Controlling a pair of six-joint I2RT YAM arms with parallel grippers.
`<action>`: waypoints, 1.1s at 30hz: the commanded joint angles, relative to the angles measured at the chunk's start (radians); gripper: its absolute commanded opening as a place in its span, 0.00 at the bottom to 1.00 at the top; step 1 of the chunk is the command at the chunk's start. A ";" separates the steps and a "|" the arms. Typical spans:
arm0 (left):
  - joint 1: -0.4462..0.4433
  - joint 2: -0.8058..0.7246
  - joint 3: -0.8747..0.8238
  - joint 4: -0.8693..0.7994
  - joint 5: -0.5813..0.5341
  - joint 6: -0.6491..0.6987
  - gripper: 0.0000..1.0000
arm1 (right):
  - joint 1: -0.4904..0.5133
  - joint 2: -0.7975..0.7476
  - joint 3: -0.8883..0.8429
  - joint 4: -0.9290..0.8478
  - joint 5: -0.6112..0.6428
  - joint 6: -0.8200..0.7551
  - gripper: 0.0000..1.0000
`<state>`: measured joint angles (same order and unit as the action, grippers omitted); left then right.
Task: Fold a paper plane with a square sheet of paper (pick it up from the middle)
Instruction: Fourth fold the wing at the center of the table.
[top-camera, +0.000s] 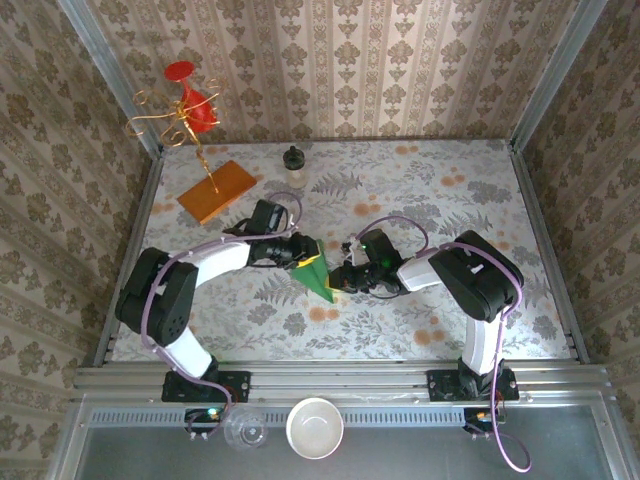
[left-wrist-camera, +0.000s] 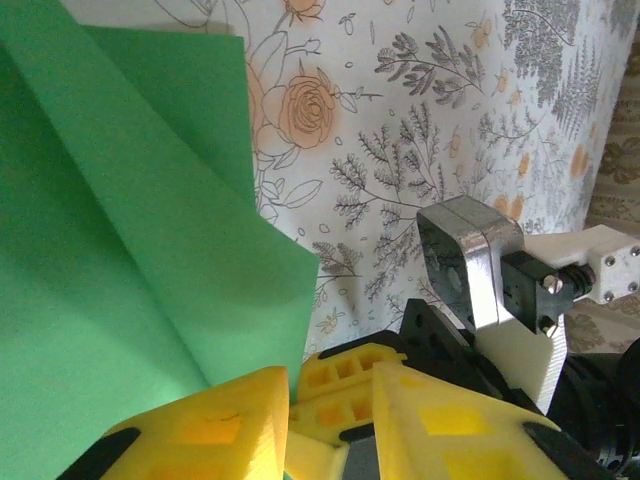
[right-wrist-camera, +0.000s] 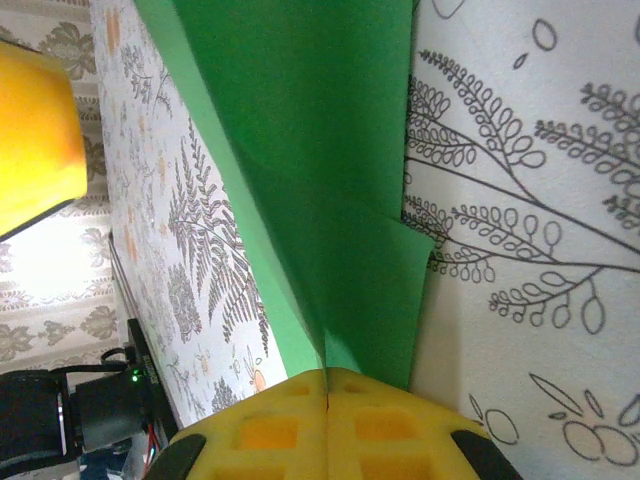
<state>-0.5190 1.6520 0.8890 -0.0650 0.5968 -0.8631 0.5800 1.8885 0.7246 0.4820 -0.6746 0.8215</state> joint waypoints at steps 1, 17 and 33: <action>0.004 0.032 -0.020 0.093 0.083 -0.017 0.27 | -0.011 0.067 -0.034 -0.087 0.020 0.020 0.07; 0.014 0.152 -0.008 0.143 0.123 0.016 0.18 | -0.029 0.066 -0.040 -0.079 0.003 0.038 0.08; 0.017 0.175 0.002 0.128 0.123 0.026 0.17 | -0.034 -0.031 -0.031 -0.135 -0.031 0.030 0.22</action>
<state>-0.5091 1.8191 0.8749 0.0654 0.7052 -0.8658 0.5579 1.8793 0.7223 0.4850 -0.7227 0.8658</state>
